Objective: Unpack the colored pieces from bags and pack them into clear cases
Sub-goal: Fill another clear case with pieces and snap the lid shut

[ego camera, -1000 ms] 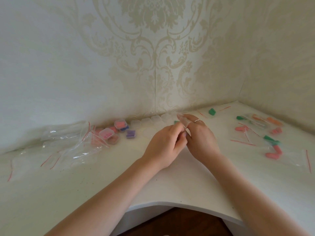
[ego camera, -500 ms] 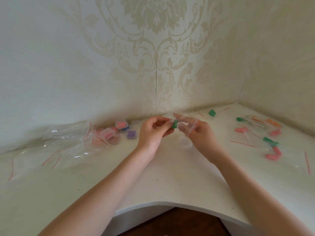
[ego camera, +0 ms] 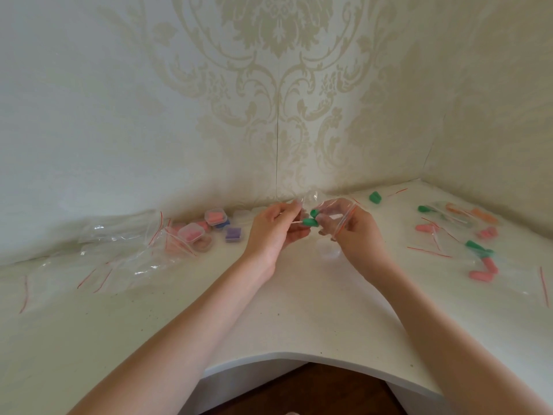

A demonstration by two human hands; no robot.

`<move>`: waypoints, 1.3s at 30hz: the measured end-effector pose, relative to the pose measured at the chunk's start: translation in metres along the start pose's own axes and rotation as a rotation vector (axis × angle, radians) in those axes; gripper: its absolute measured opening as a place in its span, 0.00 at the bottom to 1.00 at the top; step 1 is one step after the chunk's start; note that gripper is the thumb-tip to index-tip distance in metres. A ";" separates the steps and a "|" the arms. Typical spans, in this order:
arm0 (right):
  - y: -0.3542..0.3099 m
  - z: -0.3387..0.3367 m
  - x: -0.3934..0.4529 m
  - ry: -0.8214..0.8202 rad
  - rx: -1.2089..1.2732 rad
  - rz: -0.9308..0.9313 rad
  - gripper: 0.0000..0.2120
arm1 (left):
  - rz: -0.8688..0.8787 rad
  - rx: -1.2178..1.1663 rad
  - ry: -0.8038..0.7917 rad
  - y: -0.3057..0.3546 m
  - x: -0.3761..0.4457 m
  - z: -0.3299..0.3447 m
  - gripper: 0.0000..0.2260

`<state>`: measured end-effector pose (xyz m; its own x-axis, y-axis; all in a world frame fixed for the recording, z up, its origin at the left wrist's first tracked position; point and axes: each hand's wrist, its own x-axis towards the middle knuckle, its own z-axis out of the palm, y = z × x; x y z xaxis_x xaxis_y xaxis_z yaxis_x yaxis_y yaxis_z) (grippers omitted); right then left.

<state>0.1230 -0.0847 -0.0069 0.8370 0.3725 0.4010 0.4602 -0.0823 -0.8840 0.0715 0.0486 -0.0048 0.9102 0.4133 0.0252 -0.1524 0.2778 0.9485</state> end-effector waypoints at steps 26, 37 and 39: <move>0.004 0.001 -0.001 -0.092 -0.177 0.022 0.06 | 0.032 0.081 0.121 -0.006 0.003 -0.001 0.04; 0.001 0.003 -0.005 -0.147 -0.178 0.007 0.05 | 0.054 0.100 0.094 -0.002 -0.003 0.000 0.06; 0.003 0.002 -0.004 -0.112 -0.178 0.008 0.02 | 0.040 0.093 0.096 -0.004 -0.002 0.001 0.05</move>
<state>0.1205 -0.0844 -0.0118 0.8073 0.4709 0.3557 0.5066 -0.2438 -0.8270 0.0706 0.0462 -0.0080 0.8622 0.5052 0.0376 -0.1477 0.1798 0.9726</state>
